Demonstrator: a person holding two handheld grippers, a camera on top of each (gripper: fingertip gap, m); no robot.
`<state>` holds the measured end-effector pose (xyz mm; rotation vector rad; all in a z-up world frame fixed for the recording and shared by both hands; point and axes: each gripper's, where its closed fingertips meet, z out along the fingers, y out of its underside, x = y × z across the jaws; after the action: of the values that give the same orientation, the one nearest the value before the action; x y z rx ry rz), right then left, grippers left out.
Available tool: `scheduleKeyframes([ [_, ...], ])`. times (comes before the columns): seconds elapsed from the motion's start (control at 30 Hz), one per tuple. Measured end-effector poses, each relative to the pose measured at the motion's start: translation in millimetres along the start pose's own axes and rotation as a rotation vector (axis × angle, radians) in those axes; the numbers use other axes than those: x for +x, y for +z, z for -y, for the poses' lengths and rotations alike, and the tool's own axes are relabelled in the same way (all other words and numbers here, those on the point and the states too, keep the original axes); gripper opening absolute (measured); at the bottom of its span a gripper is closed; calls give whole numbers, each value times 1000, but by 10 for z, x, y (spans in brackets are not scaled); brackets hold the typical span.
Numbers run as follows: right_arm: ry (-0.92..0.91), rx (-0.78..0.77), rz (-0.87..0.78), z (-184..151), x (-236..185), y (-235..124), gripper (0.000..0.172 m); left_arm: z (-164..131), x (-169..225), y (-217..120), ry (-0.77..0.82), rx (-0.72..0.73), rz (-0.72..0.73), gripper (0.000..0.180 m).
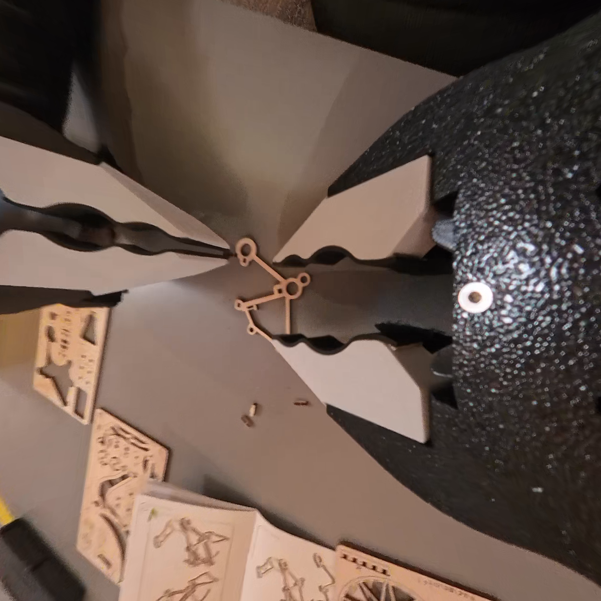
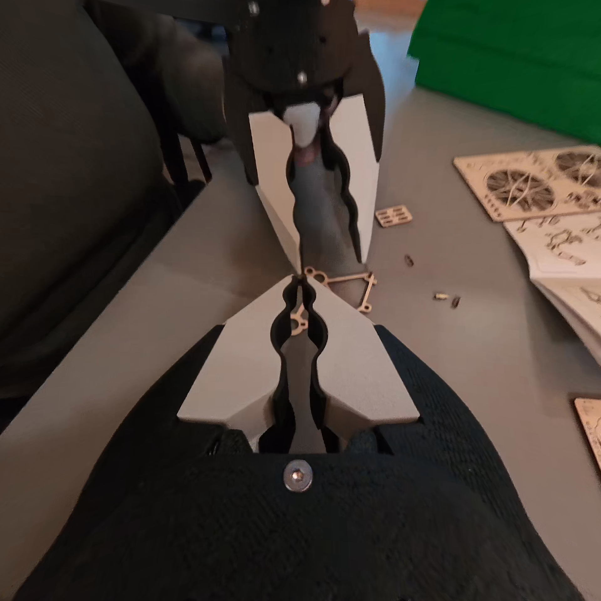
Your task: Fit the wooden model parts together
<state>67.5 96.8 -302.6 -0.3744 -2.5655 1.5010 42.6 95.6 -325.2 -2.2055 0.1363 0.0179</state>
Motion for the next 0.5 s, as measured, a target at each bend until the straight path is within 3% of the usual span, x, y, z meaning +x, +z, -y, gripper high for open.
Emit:
scheduleKeyframes([
  [0.1,-31,105,1,165,-36,-65,1,197,219,-28,7,136,-136,44],
  [0.2,-40,189,25,303,-96,-115,1,387,396,-108,-42,288,-271,27],
  [0.37,-52,239,58,404,-177,-112,1,489,418,-207,-14,376,-277,0],
  [0.5,-55,254,59,443,-198,-125,1,514,420,-233,16,405,-257,0],
])
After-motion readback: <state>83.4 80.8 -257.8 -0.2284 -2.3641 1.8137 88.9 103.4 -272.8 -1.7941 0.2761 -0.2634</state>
